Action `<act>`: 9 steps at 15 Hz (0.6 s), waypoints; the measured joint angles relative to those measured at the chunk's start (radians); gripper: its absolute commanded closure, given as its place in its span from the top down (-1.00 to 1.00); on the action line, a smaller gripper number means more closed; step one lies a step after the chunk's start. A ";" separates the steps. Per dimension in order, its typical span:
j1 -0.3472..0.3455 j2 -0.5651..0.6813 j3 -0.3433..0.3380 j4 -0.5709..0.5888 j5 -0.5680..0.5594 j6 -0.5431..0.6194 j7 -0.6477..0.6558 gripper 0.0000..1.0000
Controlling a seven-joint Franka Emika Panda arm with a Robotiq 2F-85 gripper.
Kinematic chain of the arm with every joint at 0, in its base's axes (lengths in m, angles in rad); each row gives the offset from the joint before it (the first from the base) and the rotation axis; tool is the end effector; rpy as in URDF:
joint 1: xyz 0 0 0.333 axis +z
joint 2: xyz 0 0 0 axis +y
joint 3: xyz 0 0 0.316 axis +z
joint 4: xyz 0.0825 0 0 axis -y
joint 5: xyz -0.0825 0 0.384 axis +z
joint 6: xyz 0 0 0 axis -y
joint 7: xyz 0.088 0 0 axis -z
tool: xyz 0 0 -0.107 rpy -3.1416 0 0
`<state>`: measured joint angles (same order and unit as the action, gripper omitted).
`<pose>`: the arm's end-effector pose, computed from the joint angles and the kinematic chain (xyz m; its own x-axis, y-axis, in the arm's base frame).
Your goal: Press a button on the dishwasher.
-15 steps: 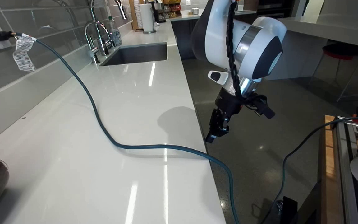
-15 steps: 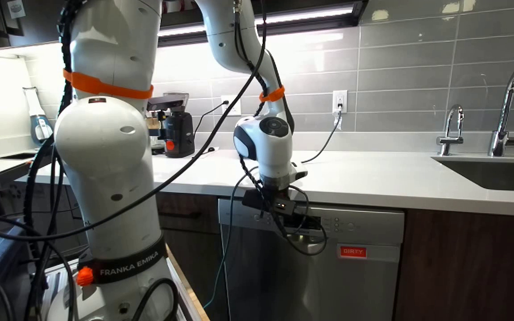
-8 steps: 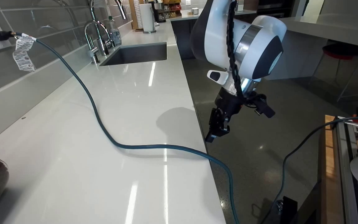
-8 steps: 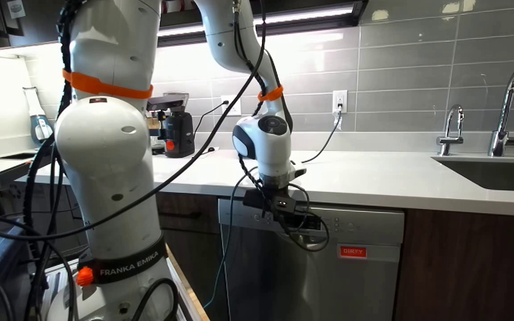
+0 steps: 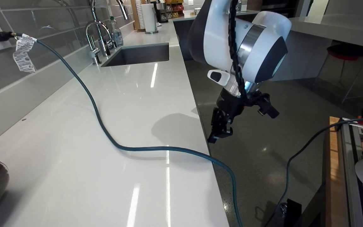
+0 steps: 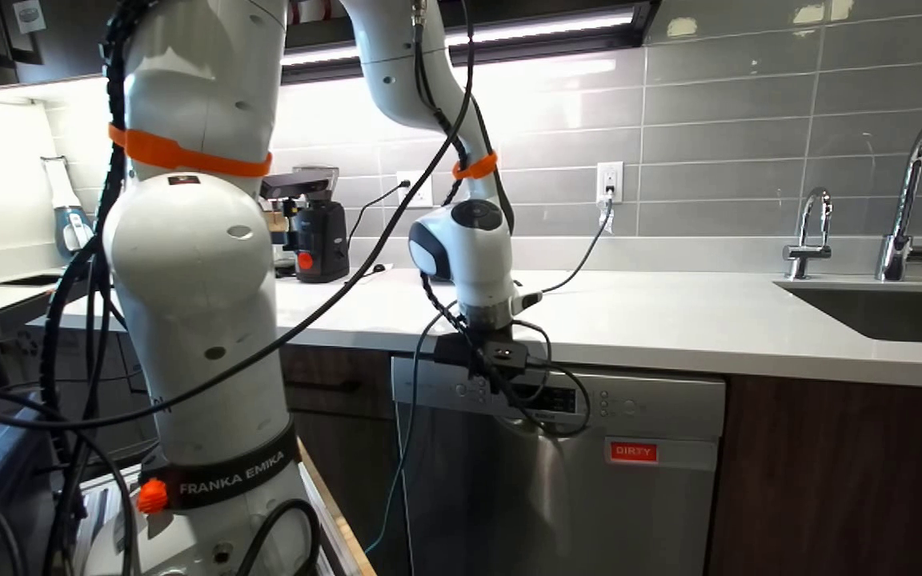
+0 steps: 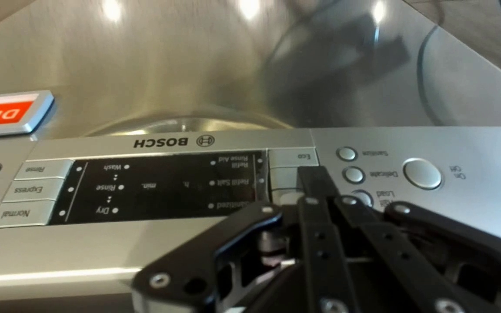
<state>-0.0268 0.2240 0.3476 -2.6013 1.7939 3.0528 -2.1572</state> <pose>0.3715 0.0529 0.1689 0.7258 0.5772 0.3743 0.6302 -0.7760 -0.0254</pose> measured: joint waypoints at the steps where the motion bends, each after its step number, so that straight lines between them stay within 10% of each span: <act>1: 0.002 0.000 0.000 0.001 0.002 0.003 -0.001 -1.00; 9: 0.003 0.000 0.000 0.002 0.009 0.005 -0.007 -1.00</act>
<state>-0.0233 0.2240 0.3472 -2.5997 1.8028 3.0576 -2.1643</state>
